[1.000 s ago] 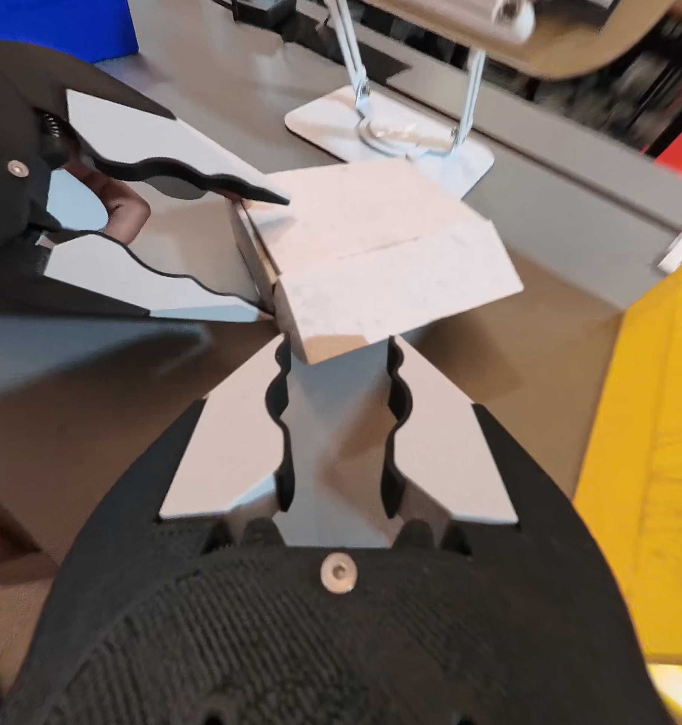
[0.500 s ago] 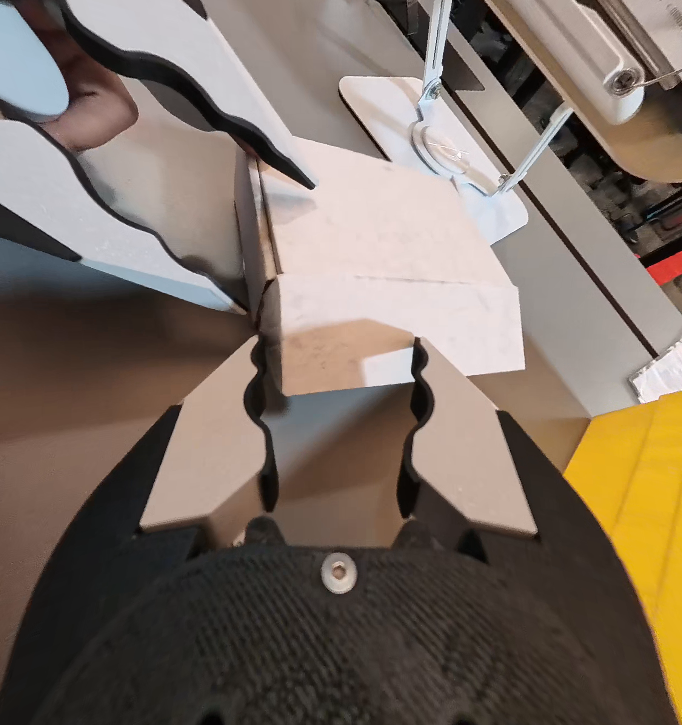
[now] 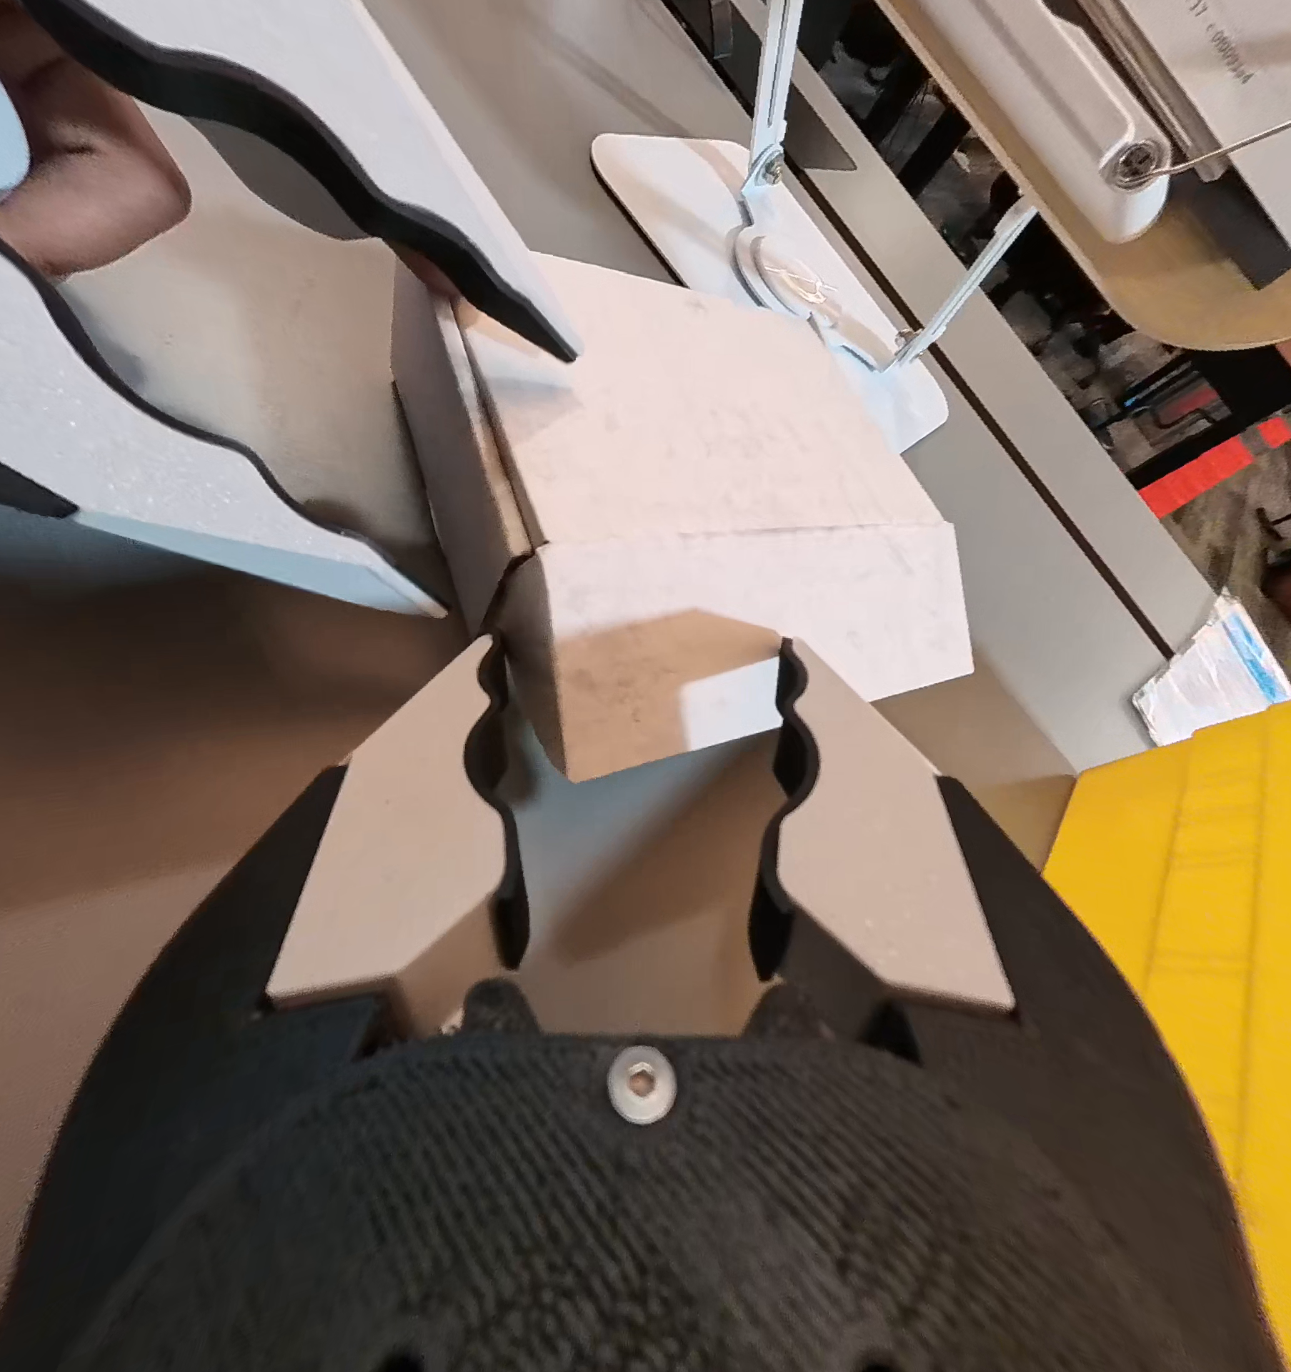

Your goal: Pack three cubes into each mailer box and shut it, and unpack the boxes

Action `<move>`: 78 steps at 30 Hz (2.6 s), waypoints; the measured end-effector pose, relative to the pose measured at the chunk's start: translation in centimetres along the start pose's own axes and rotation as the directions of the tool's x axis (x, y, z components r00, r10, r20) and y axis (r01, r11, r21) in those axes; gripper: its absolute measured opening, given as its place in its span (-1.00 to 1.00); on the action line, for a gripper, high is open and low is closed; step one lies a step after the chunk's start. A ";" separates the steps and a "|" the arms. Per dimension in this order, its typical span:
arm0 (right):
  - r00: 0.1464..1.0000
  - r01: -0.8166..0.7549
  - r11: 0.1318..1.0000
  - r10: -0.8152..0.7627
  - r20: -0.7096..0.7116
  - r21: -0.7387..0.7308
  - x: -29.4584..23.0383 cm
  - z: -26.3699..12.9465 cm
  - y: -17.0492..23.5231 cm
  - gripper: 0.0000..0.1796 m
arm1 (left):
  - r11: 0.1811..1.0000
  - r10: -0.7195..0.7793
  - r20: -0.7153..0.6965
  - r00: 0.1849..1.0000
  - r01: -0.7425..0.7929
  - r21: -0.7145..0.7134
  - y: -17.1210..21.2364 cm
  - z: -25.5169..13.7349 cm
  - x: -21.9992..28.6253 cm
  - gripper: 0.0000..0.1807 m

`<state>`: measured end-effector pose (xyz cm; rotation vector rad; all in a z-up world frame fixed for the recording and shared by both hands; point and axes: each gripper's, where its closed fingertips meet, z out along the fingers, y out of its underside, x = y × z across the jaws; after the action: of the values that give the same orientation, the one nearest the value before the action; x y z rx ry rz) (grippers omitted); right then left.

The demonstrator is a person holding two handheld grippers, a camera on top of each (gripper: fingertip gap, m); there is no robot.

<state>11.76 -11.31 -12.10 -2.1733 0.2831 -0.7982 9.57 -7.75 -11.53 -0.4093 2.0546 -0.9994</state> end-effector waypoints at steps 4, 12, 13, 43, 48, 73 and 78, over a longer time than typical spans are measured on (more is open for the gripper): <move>0.998 -0.052 0.998 0.051 0.028 0.027 0.0 -0.4 -0.3 -0.19 | 1.000 -0.001 0.004 1.000 0.001 0.005 -0.1 0.0 0.0 -0.27; 0.963 -0.240 0.969 0.229 0.142 0.064 0.5 -2.4 -0.2 -0.36 | 0.997 -0.073 0.042 0.996 0.072 0.032 -0.2 -0.5 -1.3 -0.22; 0.962 -0.239 0.969 0.229 0.151 0.055 0.3 -2.5 0.0 -0.40 | 0.994 -0.105 0.041 0.994 0.104 0.027 -0.1 -0.5 -1.6 -0.20; 0.973 -0.175 0.985 0.175 0.148 -0.016 -1.0 -1.0 0.7 -0.50 | 0.813 -0.576 -0.099 0.812 0.556 -0.173 3.4 -0.7 -2.4 -0.03; 0.974 -0.166 0.986 0.165 0.155 -0.006 -1.1 -1.1 0.5 -0.51 | 0.813 -0.579 -0.129 0.805 0.557 -0.172 3.5 -1.0 -2.2 0.00; 0.777 -0.600 0.795 0.551 0.304 0.093 0.7 -0.8 -2.2 -0.19 | 0.729 -0.685 -0.207 0.699 0.661 -0.179 4.8 -6.6 -3.7 0.34; 0.786 -0.548 0.834 0.489 0.378 0.061 -2.0 -1.4 -2.7 -0.27 | 0.749 -0.658 -0.140 0.740 0.624 -0.223 5.6 -6.5 -3.5 0.46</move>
<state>9.16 -9.48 -10.33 -1.8897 0.5809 -0.1090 7.04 1.17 -11.65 -1.2183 2.2370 -1.3203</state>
